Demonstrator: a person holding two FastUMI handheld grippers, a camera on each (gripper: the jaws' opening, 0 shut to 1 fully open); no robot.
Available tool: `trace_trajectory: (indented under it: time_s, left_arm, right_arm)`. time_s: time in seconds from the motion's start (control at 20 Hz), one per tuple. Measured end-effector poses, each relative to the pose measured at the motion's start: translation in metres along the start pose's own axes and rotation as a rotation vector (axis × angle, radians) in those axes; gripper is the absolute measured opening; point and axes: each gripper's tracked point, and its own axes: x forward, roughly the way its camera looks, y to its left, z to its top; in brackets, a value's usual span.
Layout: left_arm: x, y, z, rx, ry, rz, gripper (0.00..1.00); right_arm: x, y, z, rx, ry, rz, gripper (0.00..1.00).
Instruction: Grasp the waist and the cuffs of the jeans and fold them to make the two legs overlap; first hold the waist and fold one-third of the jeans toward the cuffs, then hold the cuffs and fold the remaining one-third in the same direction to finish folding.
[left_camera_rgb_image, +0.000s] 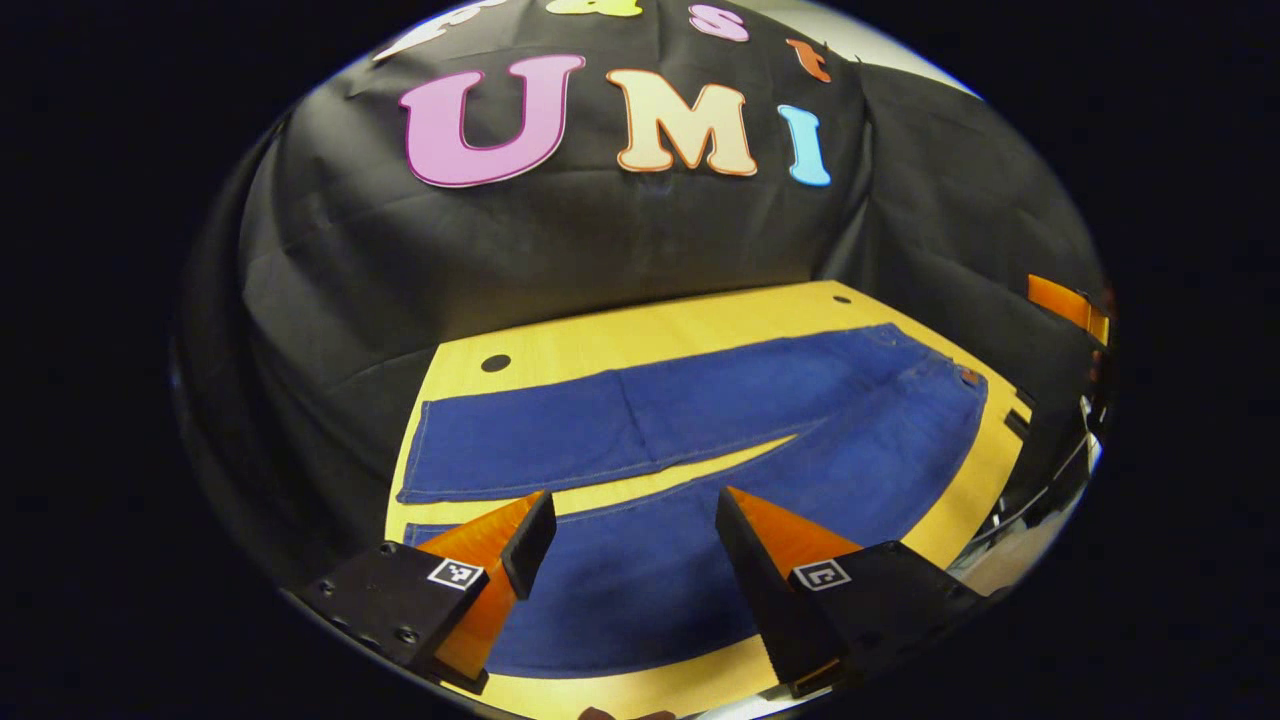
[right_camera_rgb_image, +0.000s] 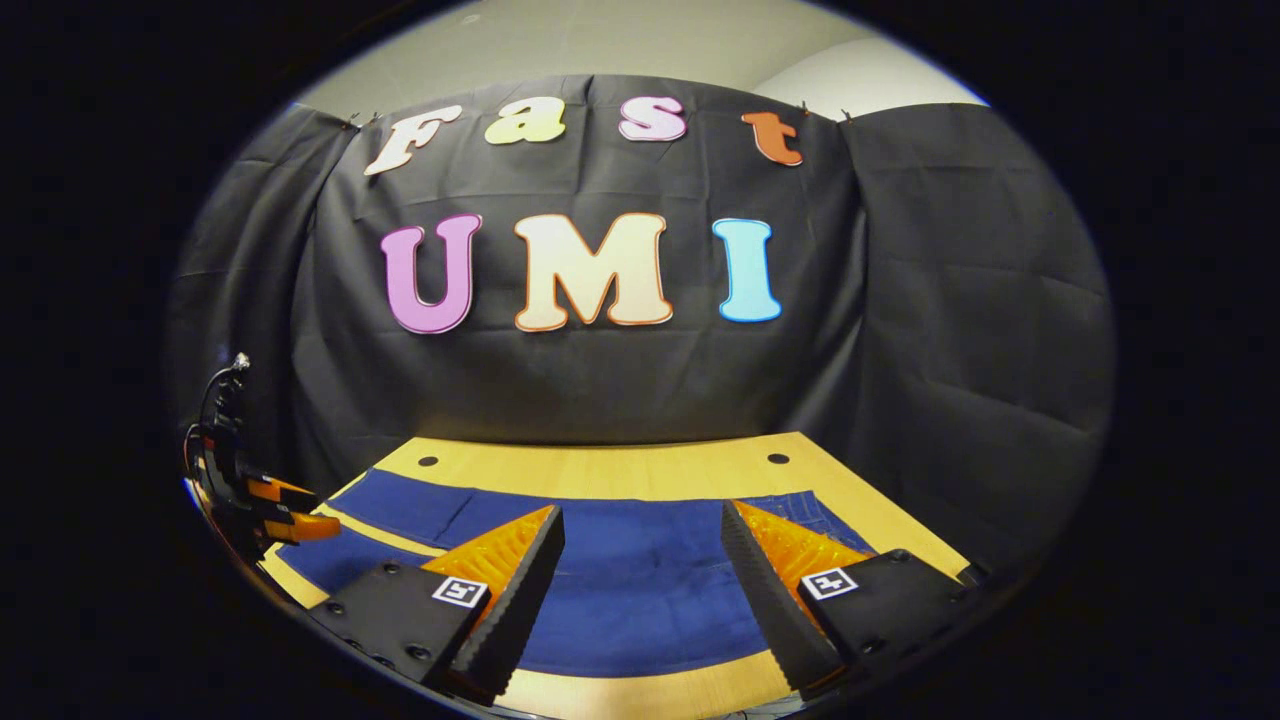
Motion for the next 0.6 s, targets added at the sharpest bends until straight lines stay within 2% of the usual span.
trace_trajectory:
  time_s: [0.1, 0.4, 0.6]
  left_arm:
    - [-0.01, 0.009, -0.022, 0.079, 0.075, -0.061, 0.96]
    - [-0.038, 0.028, -0.109, 0.434, 0.37, -0.228, 0.97]
    - [-0.051, 0.036, -0.149, 0.527, 0.514, -0.325, 0.97]
  right_arm:
    - [0.004, 0.005, -0.01, 0.015, 0.028, 0.014, 0.98]
    - [0.012, 0.016, -0.038, 0.008, 0.099, 0.027, 0.98]
    - [0.012, 0.018, -0.048, 0.003, 0.128, 0.026, 0.98]
